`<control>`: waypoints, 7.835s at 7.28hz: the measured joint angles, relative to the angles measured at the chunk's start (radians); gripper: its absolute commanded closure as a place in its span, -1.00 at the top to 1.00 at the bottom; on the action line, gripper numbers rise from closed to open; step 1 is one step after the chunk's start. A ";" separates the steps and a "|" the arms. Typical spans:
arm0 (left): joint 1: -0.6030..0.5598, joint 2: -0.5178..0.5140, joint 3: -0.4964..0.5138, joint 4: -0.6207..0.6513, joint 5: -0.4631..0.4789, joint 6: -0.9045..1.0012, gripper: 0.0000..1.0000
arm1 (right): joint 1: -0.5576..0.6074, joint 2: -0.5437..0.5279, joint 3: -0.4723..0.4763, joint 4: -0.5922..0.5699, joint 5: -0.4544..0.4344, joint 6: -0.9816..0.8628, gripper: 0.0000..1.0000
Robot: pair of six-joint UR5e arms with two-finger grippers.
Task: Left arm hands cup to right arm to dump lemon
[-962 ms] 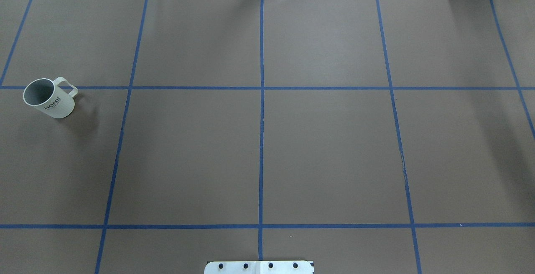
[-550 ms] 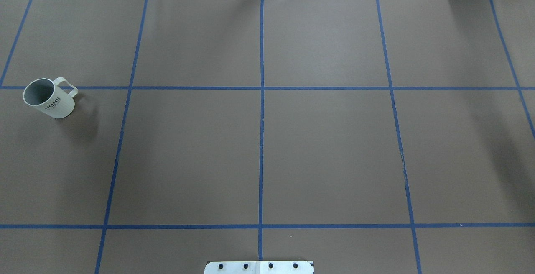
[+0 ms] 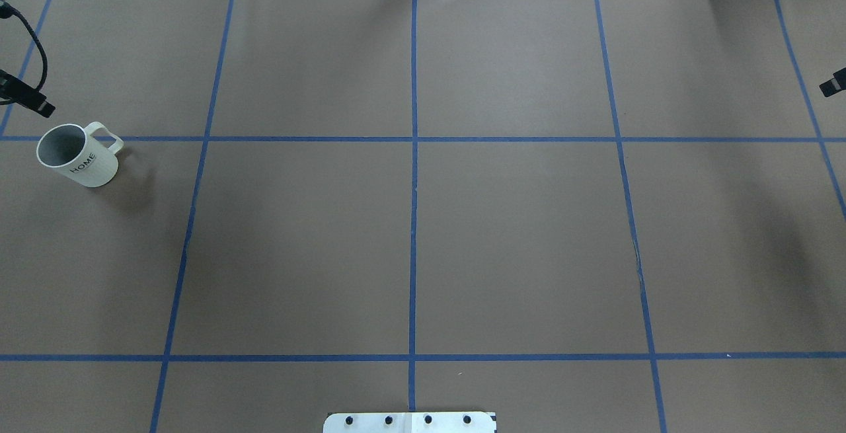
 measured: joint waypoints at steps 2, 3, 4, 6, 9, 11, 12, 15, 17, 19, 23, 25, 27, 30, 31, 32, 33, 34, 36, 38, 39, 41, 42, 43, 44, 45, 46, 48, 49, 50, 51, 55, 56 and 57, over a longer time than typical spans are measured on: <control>0.029 0.000 0.015 -0.003 -0.001 -0.008 0.99 | -0.011 0.042 0.004 0.007 0.003 0.047 1.00; 0.033 0.000 0.030 -0.004 0.000 -0.005 0.98 | -0.020 0.054 0.005 0.030 0.004 0.072 1.00; 0.035 -0.001 0.044 -0.004 0.003 -0.002 0.97 | -0.036 0.061 0.004 0.078 0.004 0.127 1.00; 0.037 0.000 0.066 -0.005 0.006 0.000 0.86 | -0.072 0.069 -0.001 0.168 0.002 0.225 1.00; 0.056 -0.011 0.090 -0.006 0.005 0.000 0.77 | -0.092 0.098 -0.008 0.190 0.000 0.250 1.00; 0.066 -0.028 0.115 -0.006 0.005 0.000 0.24 | -0.094 0.110 -0.010 0.191 -0.001 0.251 1.00; 0.067 -0.032 0.121 -0.006 0.005 0.000 -0.22 | -0.095 0.112 -0.010 0.191 -0.001 0.250 1.00; 0.068 -0.045 0.124 0.000 0.005 -0.002 -1.00 | -0.095 0.115 -0.010 0.191 0.000 0.251 1.00; 0.067 -0.046 0.107 0.009 -0.012 -0.004 -1.00 | -0.095 0.119 -0.009 0.191 0.000 0.252 1.00; 0.022 -0.057 0.071 0.068 -0.078 -0.004 -1.00 | -0.095 0.123 -0.006 0.191 0.001 0.252 1.00; -0.048 -0.224 0.029 0.378 -0.159 -0.196 -1.00 | -0.135 0.218 -0.008 0.205 -0.028 0.274 0.98; -0.042 -0.277 0.004 0.374 -0.195 -0.540 -1.00 | -0.264 0.266 -0.014 0.364 -0.192 0.358 0.98; -0.007 -0.324 0.004 0.300 -0.223 -0.823 -1.00 | -0.474 0.300 -0.012 0.540 -0.485 0.512 0.98; 0.100 -0.450 0.051 0.258 -0.225 -1.090 -1.00 | -0.730 0.359 -0.009 0.599 -0.867 0.577 0.98; 0.131 -0.494 0.076 0.256 -0.222 -1.135 -1.00 | -0.809 0.380 -0.009 0.598 -1.000 0.581 0.98; 0.160 -0.536 0.109 0.244 -0.219 -1.189 -1.00 | -0.867 0.401 -0.012 0.595 -1.087 0.583 0.98; 0.181 -0.562 0.134 0.207 -0.218 -1.259 -1.00 | -0.903 0.415 -0.014 0.593 -1.141 0.584 0.98; 0.203 -0.577 0.151 0.149 -0.218 -1.344 -1.00 | -0.930 0.425 -0.016 0.590 -1.192 0.584 0.98; 0.247 -0.628 0.185 0.079 -0.217 -1.442 -1.00 | -0.957 0.442 -0.021 0.587 -1.233 0.577 0.98; 0.286 -0.677 0.230 0.010 -0.216 -1.457 -1.00 | -0.968 0.448 -0.025 0.586 -1.237 0.565 0.98; 0.297 -0.687 0.244 -0.023 -0.217 -1.458 -1.00 | -0.971 0.449 -0.026 0.587 -1.237 0.555 0.98; 0.314 -0.704 0.253 -0.046 -0.218 -1.457 -1.00 | -0.974 0.453 -0.026 0.588 -1.237 0.549 0.98; 0.320 -0.710 0.251 -0.048 -0.218 -1.457 -1.00 | -0.975 0.454 -0.027 0.588 -1.237 0.548 0.98; 0.327 -0.715 0.247 -0.049 -0.218 -1.457 -1.00 | -0.975 0.455 -0.028 0.588 -1.237 0.549 0.98; 0.334 -0.718 0.245 -0.050 -0.218 -1.458 -1.00 | -0.976 0.455 -0.030 0.589 -1.237 0.549 0.98; 0.340 -0.720 0.241 -0.049 -0.218 -1.458 -1.00 | -0.976 0.454 -0.031 0.589 -1.237 0.549 0.98; 0.344 -0.720 0.236 -0.048 -0.217 -1.458 -1.00 | -0.976 0.454 -0.031 0.589 -1.238 0.549 0.98; 0.349 -0.718 0.222 -0.046 -0.216 -1.459 -1.00 | -0.976 0.454 -0.031 0.589 -1.239 0.549 0.98; 0.351 -0.715 0.213 -0.045 -0.216 -1.459 -1.00 | -0.975 0.454 -0.031 0.589 -1.239 0.549 0.98; 0.352 -0.714 0.208 -0.044 -0.216 -1.460 -1.00 | -0.975 0.455 -0.031 0.589 -1.239 0.549 0.98; 0.353 -0.714 0.205 -0.044 -0.216 -1.461 -1.00 | -0.975 0.455 -0.031 0.589 -1.239 0.549 0.98; 0.367 -0.709 0.198 -0.042 -0.215 -1.464 -1.00 | -0.975 0.455 -0.031 0.588 -1.239 0.549 0.98; 0.368 -0.707 0.197 -0.042 -0.215 -1.464 -1.00 | -0.976 0.455 -0.031 0.588 -1.239 0.548 0.98; 0.368 -0.704 0.193 -0.041 -0.216 -1.463 -1.00 | -0.975 0.455 -0.031 0.588 -1.239 0.548 0.98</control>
